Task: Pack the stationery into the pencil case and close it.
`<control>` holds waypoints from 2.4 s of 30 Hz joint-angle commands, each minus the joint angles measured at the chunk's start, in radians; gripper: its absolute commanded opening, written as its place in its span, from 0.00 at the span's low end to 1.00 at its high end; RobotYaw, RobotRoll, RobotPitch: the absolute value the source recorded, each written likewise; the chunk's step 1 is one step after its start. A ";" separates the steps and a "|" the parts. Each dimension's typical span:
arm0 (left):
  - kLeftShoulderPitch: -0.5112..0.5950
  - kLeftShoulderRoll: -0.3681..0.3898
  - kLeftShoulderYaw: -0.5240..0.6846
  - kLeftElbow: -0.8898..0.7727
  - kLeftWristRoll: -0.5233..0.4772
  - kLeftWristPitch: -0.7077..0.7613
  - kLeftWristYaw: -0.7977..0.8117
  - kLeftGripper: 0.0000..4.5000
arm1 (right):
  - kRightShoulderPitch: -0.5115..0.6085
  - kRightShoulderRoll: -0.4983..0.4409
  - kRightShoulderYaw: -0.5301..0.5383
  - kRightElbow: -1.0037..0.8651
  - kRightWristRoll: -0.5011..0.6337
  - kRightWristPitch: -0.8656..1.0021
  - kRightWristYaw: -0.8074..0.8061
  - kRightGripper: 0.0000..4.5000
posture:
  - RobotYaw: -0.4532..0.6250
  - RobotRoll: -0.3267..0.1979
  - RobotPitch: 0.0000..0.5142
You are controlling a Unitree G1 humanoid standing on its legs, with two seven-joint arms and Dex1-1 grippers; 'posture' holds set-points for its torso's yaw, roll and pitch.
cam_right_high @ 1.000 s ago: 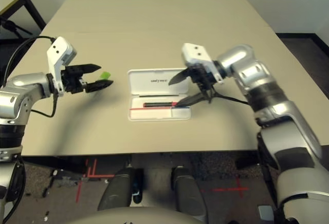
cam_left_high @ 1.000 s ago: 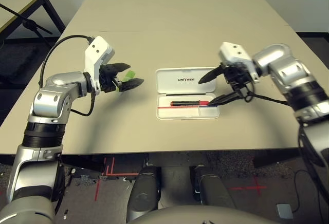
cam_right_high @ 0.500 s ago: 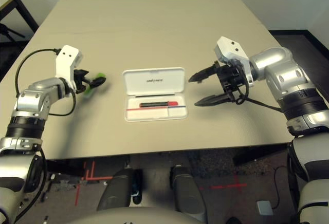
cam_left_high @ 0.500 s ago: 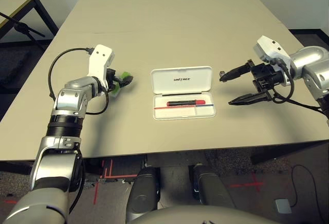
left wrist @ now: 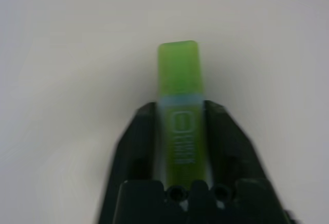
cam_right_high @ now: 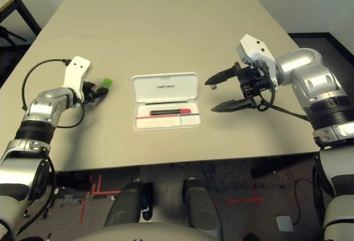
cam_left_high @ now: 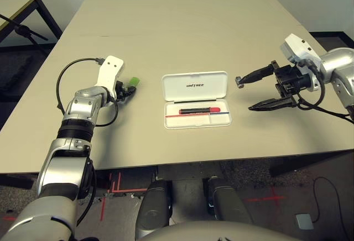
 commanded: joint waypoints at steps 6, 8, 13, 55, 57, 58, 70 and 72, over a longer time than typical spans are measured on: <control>0.029 0.041 -0.005 -0.015 0.020 0.012 -0.041 0.24 | 0.005 0.013 -0.025 -0.006 -0.021 0.012 0.004 1.00 | 0.41 0.62 0.19; 0.043 0.078 -0.016 -0.053 0.030 0.001 -0.074 0.24 | 0.004 0.013 -0.024 -0.002 -0.021 0.012 0.004 1.00 | 0.41 0.62 0.19; 0.125 0.186 -0.039 -0.193 0.025 -0.005 -0.207 0.24 | -0.002 0.021 -0.021 0.011 -0.025 0.008 0.004 1.00 | 0.42 0.62 0.19; 0.136 0.197 -0.304 -0.773 -0.039 -0.141 -0.709 0.24 | 0.049 -0.031 -0.037 -0.023 0.015 0.005 0.004 1.00 | 0.41 0.62 0.19; 0.114 0.170 -0.323 -0.752 -0.029 -0.149 -0.708 0.24 | 0.050 -0.035 -0.036 -0.024 0.015 0.006 0.004 1.00 | 0.40 0.62 0.20; 0.104 0.158 -0.332 -0.741 -0.025 -0.152 -0.708 0.24 | 0.051 -0.035 -0.037 -0.026 0.016 0.006 0.004 1.00 | 0.40 0.62 0.19; 0.040 0.020 -0.415 -0.576 0.037 -0.177 -0.677 0.24 | 0.063 -0.031 -0.057 -0.042 0.014 0.018 0.004 1.00 | 0.39 0.62 0.20; 0.033 0.000 -0.422 -0.554 0.048 -0.189 -0.671 0.24 | 0.063 -0.028 -0.061 -0.042 0.012 0.018 0.004 1.00 | 0.38 0.62 0.20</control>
